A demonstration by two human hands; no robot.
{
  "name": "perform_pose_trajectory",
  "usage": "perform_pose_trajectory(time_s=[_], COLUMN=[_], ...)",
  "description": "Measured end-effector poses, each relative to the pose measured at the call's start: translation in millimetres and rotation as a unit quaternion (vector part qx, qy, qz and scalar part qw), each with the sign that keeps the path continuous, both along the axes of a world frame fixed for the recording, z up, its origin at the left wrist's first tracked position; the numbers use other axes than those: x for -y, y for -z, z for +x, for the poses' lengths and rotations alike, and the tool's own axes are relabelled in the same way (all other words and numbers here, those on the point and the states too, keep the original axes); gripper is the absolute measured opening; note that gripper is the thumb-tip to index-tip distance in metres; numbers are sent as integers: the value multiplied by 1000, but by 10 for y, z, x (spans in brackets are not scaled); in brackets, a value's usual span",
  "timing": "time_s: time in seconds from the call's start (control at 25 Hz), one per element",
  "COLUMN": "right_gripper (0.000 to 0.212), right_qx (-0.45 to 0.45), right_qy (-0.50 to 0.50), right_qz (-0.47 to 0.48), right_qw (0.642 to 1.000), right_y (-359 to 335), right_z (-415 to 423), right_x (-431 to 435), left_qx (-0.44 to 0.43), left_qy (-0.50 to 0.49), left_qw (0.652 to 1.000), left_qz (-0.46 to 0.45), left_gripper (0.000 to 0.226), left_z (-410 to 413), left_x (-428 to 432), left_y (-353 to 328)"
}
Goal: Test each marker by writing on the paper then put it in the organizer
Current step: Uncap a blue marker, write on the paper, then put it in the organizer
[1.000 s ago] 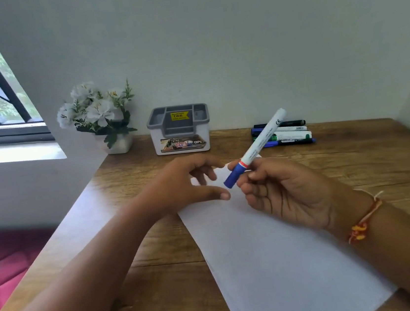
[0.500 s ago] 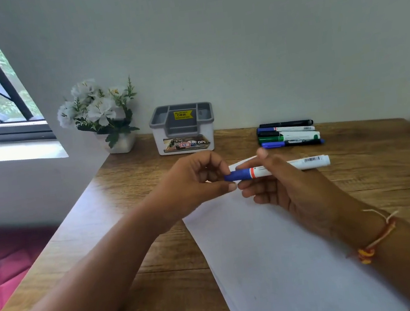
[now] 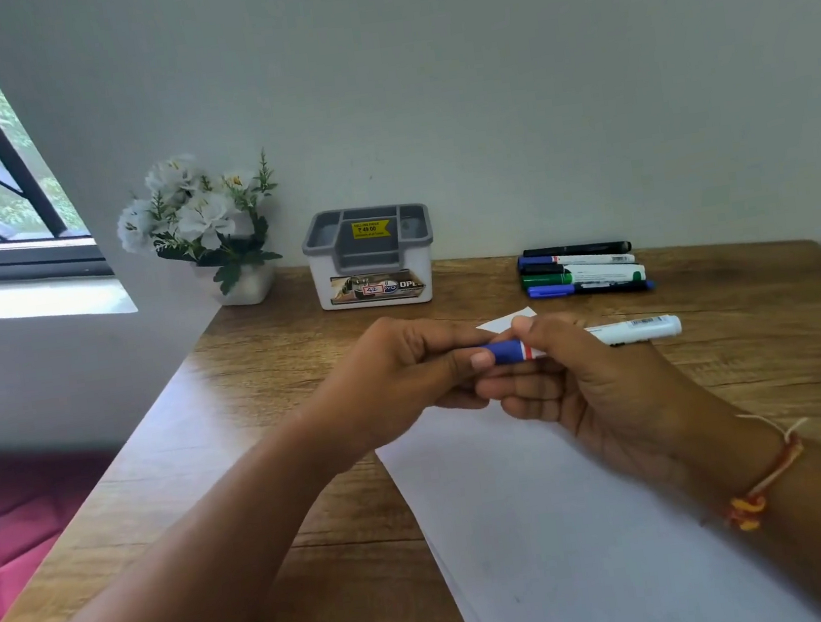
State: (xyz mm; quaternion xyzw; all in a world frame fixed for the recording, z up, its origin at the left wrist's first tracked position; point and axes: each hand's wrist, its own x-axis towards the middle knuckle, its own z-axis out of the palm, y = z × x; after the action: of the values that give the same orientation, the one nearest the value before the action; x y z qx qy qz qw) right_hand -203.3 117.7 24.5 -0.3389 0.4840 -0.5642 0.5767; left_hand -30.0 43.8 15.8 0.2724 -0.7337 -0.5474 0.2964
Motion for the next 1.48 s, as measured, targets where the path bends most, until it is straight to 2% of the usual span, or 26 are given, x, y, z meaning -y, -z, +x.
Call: perform_pose_trajectory(time_s=[0.2, 0.32, 0.4, 0.48, 0.56, 0.6, 0.68, 0.72, 0.76, 0.84, 0.88, 0.92, 1.0, 1.16, 1.24, 1.32, 1.4, 1.48], right_gripper=[27, 34, 39, 50, 59, 58, 37, 25, 19, 26, 31, 33, 30, 34, 45, 46, 42, 60], right_qx=[23, 31, 10, -3, -51, -96, -204, -286, -388, -581, -634, -664, -685, -669, -675, -685, -655, -593], right_qy=[-5, -20, -29, -34, -33, -33, -47, -63, -89, -156, -179, -197, -215, -213, -222, -211, -217, -187], right_qz=[-4, -4, -6, -9, -22, -36, -80, -124, -172, -208, -200, -188, -172, -170, -163, -162, -165, -200], right_qw=[1000, 999, 1000, 999, 998, 994, 975, 948, 901, 771, 725, 697, 674, 691, 685, 678, 705, 757], right_y=[12, 6, -18, -42, -63, -52, -11, 45, 98, 177, 193, 173, 120, 60, 67, 80, 27, -8], right_z=[7, -4, -20, -49, -52, -52, -30, -31, -41, -50, -54, -55, -81, -213, -250, -267, -225, -160], right_x=[-3, -1, -7, -9, -21, -27, -67, -89, -111, -144, -146, -142, -124, -104, -104, -76, -92, -130], left_qx=[-18, -32, -15, -6, -25, -35, -5, 54, 128, 259, 301, 332, 369, 373, 366, 361, 358, 356], left_qy=[-6, 2, 19, -5, -70, -99, -133, -137, -131, -88, -67, -52, -36, -16, -6, 1, 4, 2], left_qw=[999, 997, 998, 999, 995, 990, 987, 987, 983, 960, 947, 936, 921, 920, 924, 927, 928, 929], left_qz=[27, 69, 59, 45, 72, 93, 94, 60, 13, -67, -89, -104, -119, -118, -111, -103, -106, -105], left_gripper=[23, 22, 25, 25, 20, 15, 15, 19, 24, 28, 25, 20, 15, 16, 16, 17, 18, 18], left_z=[14, 56, 91, 154, 264, 330, 449, 499, 532, 557, 562, 568, 581, 584, 583, 587, 589, 590], left_x=[1, 18, 53, 127, 232, 287, 367, 397, 419, 436, 448, 461, 481, 504, 497, 486, 479, 478], left_y=[1, -21, -52, -78, -107, -115, -106, -93, -82, -77, -69, -58, -41, -41, -49, -55, -51, -38])
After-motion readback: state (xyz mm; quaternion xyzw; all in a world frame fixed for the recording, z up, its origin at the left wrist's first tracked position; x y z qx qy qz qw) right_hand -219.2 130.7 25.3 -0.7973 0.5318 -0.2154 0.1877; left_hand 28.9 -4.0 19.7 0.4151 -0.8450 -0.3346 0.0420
